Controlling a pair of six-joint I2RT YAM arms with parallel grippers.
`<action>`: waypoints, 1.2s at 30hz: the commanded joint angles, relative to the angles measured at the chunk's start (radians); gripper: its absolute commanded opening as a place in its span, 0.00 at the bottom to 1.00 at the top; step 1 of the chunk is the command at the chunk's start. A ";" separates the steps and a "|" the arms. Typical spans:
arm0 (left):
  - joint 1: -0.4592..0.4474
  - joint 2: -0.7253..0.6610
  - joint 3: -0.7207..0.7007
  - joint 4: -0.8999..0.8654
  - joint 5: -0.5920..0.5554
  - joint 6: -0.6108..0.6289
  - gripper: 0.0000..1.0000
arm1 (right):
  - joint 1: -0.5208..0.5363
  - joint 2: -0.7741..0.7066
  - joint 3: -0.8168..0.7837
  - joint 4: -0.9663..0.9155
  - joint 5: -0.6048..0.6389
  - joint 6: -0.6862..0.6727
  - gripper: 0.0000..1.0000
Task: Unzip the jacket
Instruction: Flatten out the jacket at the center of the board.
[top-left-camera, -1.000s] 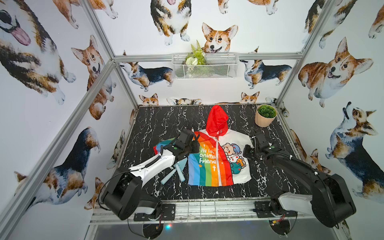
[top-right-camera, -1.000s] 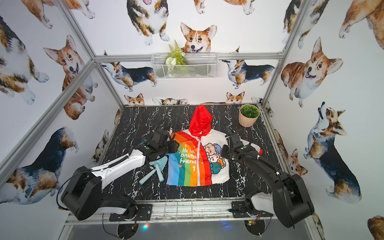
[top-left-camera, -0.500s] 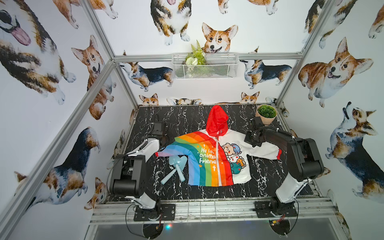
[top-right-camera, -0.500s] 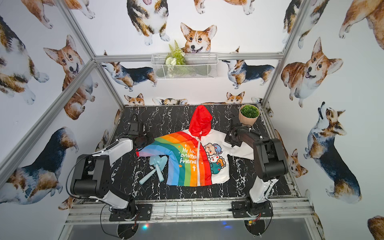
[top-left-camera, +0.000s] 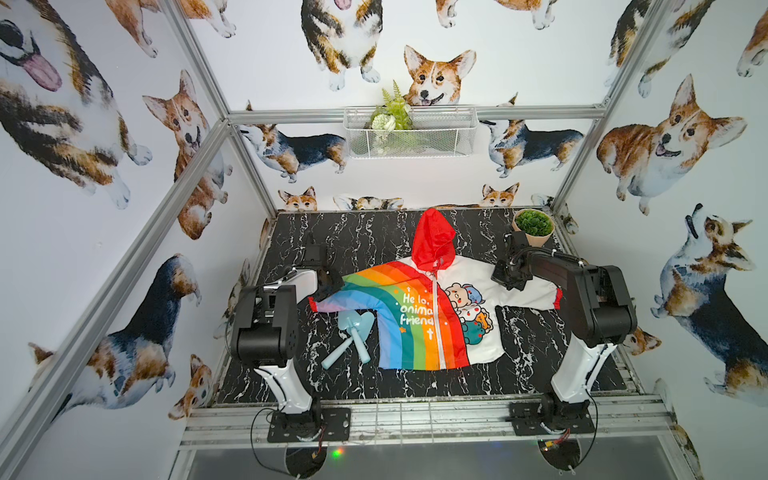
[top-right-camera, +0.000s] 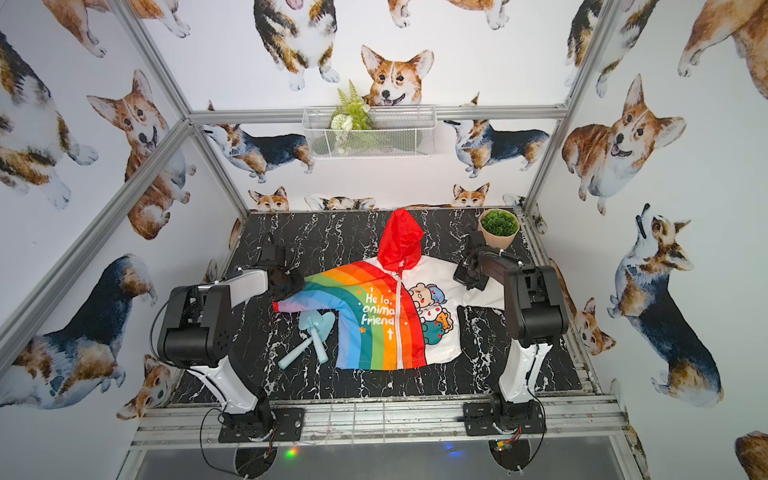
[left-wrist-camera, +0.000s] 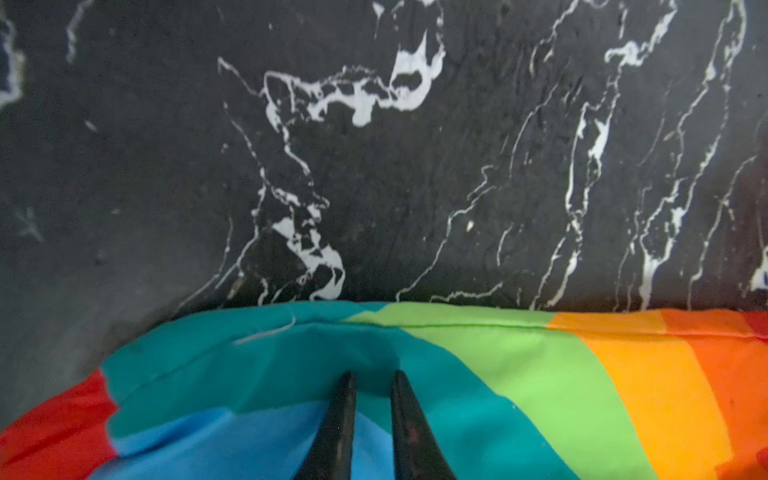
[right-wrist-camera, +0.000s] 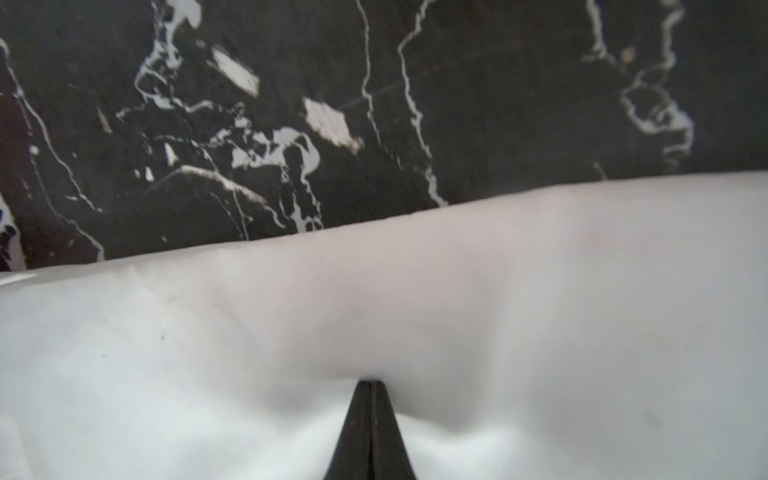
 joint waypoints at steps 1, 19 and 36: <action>0.017 0.042 0.023 -0.090 -0.047 0.000 0.20 | -0.004 0.047 0.015 -0.089 0.035 -0.012 0.05; -0.048 -0.177 0.089 0.027 0.014 0.059 0.76 | 0.093 -0.229 -0.046 0.194 -0.045 -0.067 0.46; -0.442 0.448 0.882 -0.106 0.053 0.225 0.73 | 0.155 0.247 0.414 0.190 -0.233 0.017 0.44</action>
